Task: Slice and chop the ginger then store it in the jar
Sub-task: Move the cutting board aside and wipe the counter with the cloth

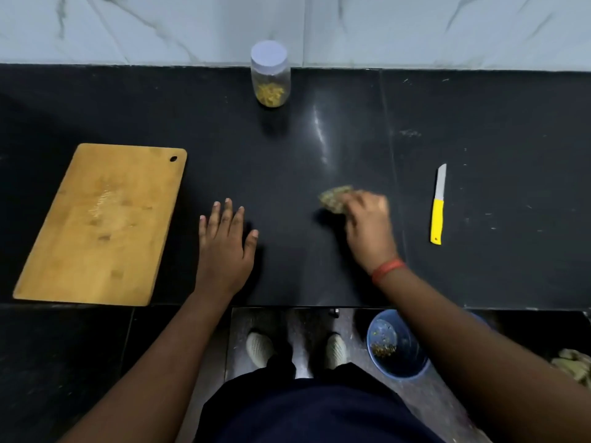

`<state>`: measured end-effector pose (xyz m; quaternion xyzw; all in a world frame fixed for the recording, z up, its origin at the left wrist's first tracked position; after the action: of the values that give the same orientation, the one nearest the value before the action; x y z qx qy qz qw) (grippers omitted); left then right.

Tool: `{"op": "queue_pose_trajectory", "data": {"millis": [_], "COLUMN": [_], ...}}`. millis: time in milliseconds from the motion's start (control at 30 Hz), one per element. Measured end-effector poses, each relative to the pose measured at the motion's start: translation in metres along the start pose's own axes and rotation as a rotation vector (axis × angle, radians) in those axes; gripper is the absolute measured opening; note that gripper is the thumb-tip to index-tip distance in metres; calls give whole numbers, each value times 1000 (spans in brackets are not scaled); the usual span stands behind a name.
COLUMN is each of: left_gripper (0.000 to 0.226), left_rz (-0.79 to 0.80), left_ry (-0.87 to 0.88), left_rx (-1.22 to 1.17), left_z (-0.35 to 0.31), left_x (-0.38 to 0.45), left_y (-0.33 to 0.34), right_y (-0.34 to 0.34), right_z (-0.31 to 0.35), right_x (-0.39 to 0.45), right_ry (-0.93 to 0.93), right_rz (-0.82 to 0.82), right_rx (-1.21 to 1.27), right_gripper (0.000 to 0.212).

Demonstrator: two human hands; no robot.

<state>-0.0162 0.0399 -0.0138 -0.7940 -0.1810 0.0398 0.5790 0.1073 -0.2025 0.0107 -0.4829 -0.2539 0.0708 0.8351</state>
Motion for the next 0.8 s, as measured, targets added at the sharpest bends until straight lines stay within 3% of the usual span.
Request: {"op": "queue_pose_trajectory", "data": {"millis": [100,200,400,567,667,800], "left_gripper": [65,64,65,66,68,68], "left_rz": [6,9,11,21,36,49], "left_ry": [3,14,24,16,13,15], "left_rx": [-15,-24,7,25,33,52], "left_z": [-22,-45,-69,-83,-93,-100], "left_x": [-2,-4,-10,-16,-22,-25], "left_y": [5,10,18,23,25,27], "right_y": [-14,-7,-11,-19,-4,25], "right_z": [-65,-45,7,-74,-114,-87], "right_x": [7,-27,-80,29,78,71], "right_ry": [202,103,-107,198,321,52], "right_rz": [-31,23,179,-30,39,144], "right_rx": [-145,-167,236,117,-2,-54], "right_gripper": [42,41,38,44,42,56]}}
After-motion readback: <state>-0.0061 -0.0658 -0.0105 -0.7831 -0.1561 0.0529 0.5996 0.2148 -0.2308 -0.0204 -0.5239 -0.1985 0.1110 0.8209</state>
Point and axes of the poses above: each hand's wrist, its own x-axis towards the middle knuckle, its own y-axis out of the palm, z = x × y, the point moved 6 cm from there along x, towards the middle knuckle, and after that the axes turned 5 degrees about -z, right-handed, at the moved point
